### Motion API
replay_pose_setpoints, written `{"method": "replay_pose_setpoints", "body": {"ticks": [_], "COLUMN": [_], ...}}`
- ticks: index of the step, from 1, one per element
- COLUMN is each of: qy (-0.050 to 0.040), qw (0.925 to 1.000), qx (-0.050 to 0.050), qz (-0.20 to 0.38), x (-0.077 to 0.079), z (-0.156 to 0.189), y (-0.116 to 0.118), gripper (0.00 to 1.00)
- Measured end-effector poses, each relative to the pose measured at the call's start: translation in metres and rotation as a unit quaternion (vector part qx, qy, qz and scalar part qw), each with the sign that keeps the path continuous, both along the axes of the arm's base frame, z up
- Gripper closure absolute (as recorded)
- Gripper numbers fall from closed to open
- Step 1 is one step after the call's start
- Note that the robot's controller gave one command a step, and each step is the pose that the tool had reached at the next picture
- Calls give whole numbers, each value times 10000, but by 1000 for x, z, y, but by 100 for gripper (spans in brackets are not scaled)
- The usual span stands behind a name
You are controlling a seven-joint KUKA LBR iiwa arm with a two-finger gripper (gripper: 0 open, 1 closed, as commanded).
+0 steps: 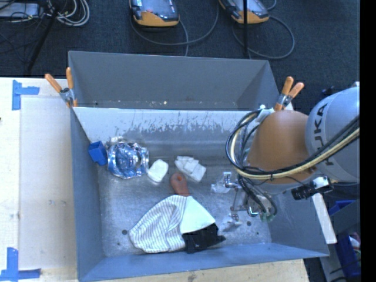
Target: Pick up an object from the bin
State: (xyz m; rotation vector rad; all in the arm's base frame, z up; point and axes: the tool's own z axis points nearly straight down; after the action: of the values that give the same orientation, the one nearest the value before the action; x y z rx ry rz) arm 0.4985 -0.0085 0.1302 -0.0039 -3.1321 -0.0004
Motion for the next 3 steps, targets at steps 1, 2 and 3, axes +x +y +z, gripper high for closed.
{"method": "replay_pose_setpoints", "body": {"ticks": [1, 2, 3], "qy": [-35, -177, -176], "qw": [10000, 9998, 9998], "qx": [0, -6, -6], "qz": [2, -89, -88], "x": [2, -16, -16], "z": [4, -50, -50], "y": [0, 42, 42], "gripper": [0, 100, 100]}}
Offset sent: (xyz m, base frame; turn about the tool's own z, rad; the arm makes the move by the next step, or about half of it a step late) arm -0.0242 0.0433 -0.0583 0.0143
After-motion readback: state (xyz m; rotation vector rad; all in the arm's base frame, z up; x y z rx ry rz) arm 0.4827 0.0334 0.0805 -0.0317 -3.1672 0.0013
